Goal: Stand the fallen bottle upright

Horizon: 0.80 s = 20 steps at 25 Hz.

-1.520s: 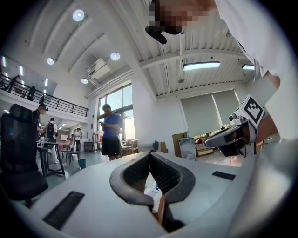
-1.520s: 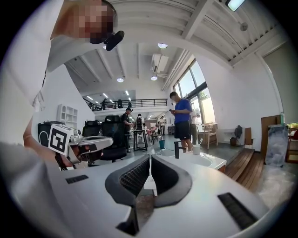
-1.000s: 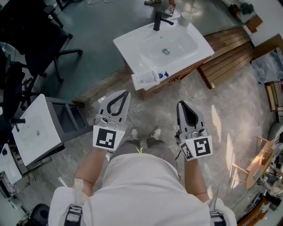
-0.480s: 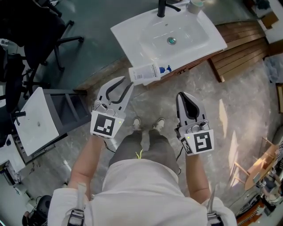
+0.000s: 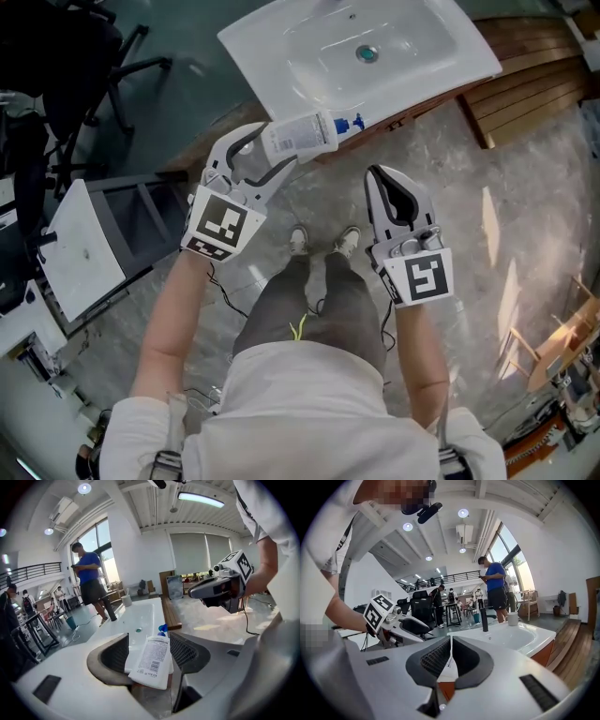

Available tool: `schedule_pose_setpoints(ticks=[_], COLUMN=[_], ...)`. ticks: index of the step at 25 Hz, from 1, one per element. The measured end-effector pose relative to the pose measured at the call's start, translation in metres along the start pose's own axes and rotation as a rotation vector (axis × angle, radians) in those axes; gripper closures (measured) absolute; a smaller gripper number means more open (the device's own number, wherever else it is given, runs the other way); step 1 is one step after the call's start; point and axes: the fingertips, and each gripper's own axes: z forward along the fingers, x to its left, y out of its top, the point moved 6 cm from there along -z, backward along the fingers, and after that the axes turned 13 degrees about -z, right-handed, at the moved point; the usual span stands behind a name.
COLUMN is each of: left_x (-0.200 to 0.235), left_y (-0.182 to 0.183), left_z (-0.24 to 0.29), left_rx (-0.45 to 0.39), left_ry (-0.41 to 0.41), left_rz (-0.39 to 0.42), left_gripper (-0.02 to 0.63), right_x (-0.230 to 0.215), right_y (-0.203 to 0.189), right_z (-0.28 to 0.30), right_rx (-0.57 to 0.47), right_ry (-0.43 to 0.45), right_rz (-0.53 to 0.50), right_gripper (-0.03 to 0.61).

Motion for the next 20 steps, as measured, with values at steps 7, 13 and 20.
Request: schedule_pose_setpoints(ticks=[7,13,20], left_x=[-0.004,-0.005,0.000], left_y=[-0.021,-0.031,-0.046], left_z=[0.054,0.084,0.111], left_rx=[0.154,0.259,0.383], left_ry=[-0.073,-0.124,-0.165], left_rz=[0.066,0.115,0.189], left_gripper=[0.274,0.243,0.211], right_x=[-0.009,-0.008,-0.007], right_y=[-0.028,-0.043,-0.062], right_z=[0.019,0.030,0.041], right_rx=[0.014,0.026,0.044], right_ry=[0.020,0.031,0.046], right_rz=[-0.005,-0.004,0.002], right_gripper=[0.538,0.538,0.538])
